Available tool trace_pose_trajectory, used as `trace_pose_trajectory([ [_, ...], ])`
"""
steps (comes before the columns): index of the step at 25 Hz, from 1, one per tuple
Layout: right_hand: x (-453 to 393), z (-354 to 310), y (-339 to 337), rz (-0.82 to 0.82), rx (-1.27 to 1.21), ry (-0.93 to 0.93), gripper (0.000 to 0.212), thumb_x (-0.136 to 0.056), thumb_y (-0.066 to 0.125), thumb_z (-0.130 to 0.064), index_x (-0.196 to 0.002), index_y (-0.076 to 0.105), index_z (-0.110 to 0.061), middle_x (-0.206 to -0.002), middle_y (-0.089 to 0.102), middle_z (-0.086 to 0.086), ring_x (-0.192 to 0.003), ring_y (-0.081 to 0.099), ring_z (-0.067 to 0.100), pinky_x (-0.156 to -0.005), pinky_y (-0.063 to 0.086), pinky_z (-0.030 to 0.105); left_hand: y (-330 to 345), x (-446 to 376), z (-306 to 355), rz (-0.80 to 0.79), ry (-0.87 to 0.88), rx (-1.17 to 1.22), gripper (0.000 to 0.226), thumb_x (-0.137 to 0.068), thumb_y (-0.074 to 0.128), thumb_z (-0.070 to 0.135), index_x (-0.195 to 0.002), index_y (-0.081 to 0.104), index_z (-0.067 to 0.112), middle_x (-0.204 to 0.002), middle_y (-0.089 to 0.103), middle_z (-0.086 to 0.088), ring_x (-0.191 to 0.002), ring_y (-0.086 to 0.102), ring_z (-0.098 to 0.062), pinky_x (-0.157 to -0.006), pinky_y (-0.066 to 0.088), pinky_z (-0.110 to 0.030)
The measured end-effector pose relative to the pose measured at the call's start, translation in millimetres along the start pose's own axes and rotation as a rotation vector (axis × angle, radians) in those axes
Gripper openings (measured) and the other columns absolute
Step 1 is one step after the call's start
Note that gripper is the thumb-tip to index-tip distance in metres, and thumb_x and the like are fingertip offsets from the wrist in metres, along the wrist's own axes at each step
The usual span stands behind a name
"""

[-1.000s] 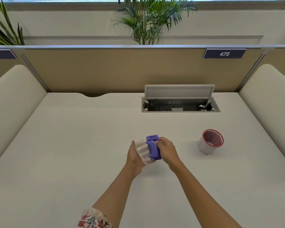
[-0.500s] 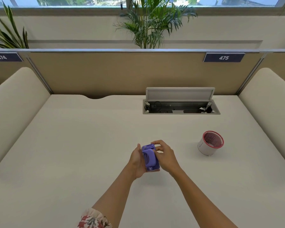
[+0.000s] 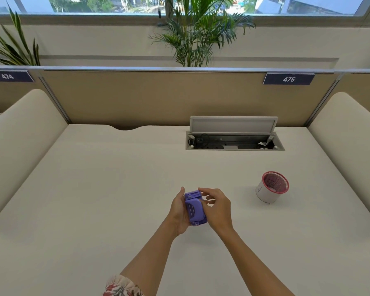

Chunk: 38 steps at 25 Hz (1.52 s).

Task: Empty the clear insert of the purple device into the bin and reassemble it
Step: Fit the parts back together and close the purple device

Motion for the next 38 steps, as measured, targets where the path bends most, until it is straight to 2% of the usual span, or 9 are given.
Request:
trace_pose_trajectory([
  [3, -1, 4, -4, -0.003, 0.009, 0.040, 0.037, -0.077, 0.078, -0.013, -0.113, 0.070, -0.019, -0.105, 0.064, -0.003, -0.086, 0.059, 0.009, -0.067, 0.046, 0.006, -2, 1, 0, 0.018, 0.020, -0.028, 0.069, -0.098, 0.027, 0.062, -0.101, 0.071, 0.008, -0.092, 0.075, -0.015, -0.086, 0.068, -0.032, -0.086, 0.052, -0.043],
  [6, -2, 7, -4, -0.076, 0.020, 0.078, 0.029, -0.080, 0.075, -0.014, -0.108, 0.072, -0.019, -0.110, 0.063, -0.005, -0.091, 0.059, 0.012, -0.065, 0.045, 0.003, -5, 2, -2, 0.044, 0.056, -0.085, 0.061, -0.101, 0.028, 0.053, -0.098, 0.070, 0.009, -0.086, 0.074, -0.012, -0.080, 0.067, -0.029, -0.079, 0.052, -0.039],
  [10, -2, 7, -5, -0.097, -0.030, 0.090, 0.021, -0.080, 0.074, -0.014, -0.101, 0.073, -0.018, -0.105, 0.070, -0.005, -0.090, 0.061, 0.012, -0.065, 0.049, 0.007, -4, 2, -3, 0.011, 0.112, -0.083, 0.052, -0.100, 0.030, 0.040, -0.111, 0.069, 0.009, -0.102, 0.071, -0.017, -0.095, 0.064, -0.035, -0.096, 0.048, -0.052],
  [12, -4, 8, -6, -0.090, -0.057, 0.109, 0.021, -0.080, 0.075, -0.013, -0.100, 0.072, -0.018, -0.102, 0.072, -0.005, -0.090, 0.062, 0.013, -0.065, 0.050, 0.011, -3, 2, -2, -0.005, 0.141, -0.101, 0.045, -0.098, 0.035, 0.036, -0.109, 0.071, 0.011, -0.100, 0.072, -0.015, -0.093, 0.065, -0.034, -0.099, 0.045, -0.058],
  [19, -6, 9, -9, -0.083, -0.122, 0.149, 0.020, -0.077, 0.075, -0.008, -0.094, 0.071, -0.018, -0.097, 0.073, -0.003, -0.094, 0.065, 0.015, -0.071, 0.053, 0.016, -2, 6, -1, 0.057, 0.149, -0.209, 0.036, -0.102, 0.040, 0.032, -0.110, 0.070, 0.014, -0.103, 0.071, -0.011, -0.096, 0.063, -0.031, -0.097, 0.049, -0.057],
  [23, -7, 12, -14, -0.093, -0.139, 0.187, 0.024, -0.078, 0.074, -0.008, -0.099, 0.072, -0.018, -0.098, 0.074, -0.005, -0.094, 0.068, 0.011, -0.065, 0.053, 0.012, 0, 10, 0, 0.099, 0.153, -0.221, 0.037, -0.102, 0.042, 0.034, -0.119, 0.067, 0.012, -0.106, 0.069, -0.010, -0.093, 0.063, -0.029, -0.082, 0.054, -0.046],
  [26, -4, 29, -16, -0.124, -0.211, 0.330, 0.027, -0.079, 0.071, -0.011, -0.104, 0.071, -0.021, -0.104, 0.075, -0.002, -0.095, 0.071, 0.013, -0.075, 0.059, 0.027, 5, 11, 2, 0.127, 0.180, -0.089, 0.037, -0.103, 0.042, 0.031, -0.120, 0.066, 0.009, -0.107, 0.072, -0.009, -0.090, 0.066, -0.026, -0.074, 0.054, -0.039],
  [30, 6, 37, -11, -0.263, -0.299, 0.417, 0.022, -0.084, 0.067, -0.005, -0.104, 0.074, -0.009, -0.095, 0.078, 0.011, -0.090, 0.075, 0.024, -0.084, 0.061, 0.036, 6, 10, 10, 0.116, 0.228, -0.028, 0.039, -0.104, 0.040, 0.027, -0.123, 0.066, 0.005, -0.104, 0.075, -0.009, -0.091, 0.068, -0.025, -0.076, 0.055, -0.040],
  [38, -2, 29, -16, -0.165, -0.200, 0.428, 0.022, -0.077, 0.065, 0.003, -0.093, 0.076, -0.008, -0.084, 0.078, 0.012, -0.081, 0.076, 0.026, -0.073, 0.063, 0.034, 9, 10, 9, 0.094, 0.238, 0.012, 0.041, -0.104, 0.040, 0.028, -0.127, 0.063, 0.003, -0.111, 0.073, -0.014, -0.099, 0.066, -0.029, -0.078, 0.055, -0.040],
])
Point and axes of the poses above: each hand's wrist, its own x-axis away from the middle knuckle, its own y-axis out of the palm, z = x × y, the point moved 4 cm from there along -x, towards the middle knuckle
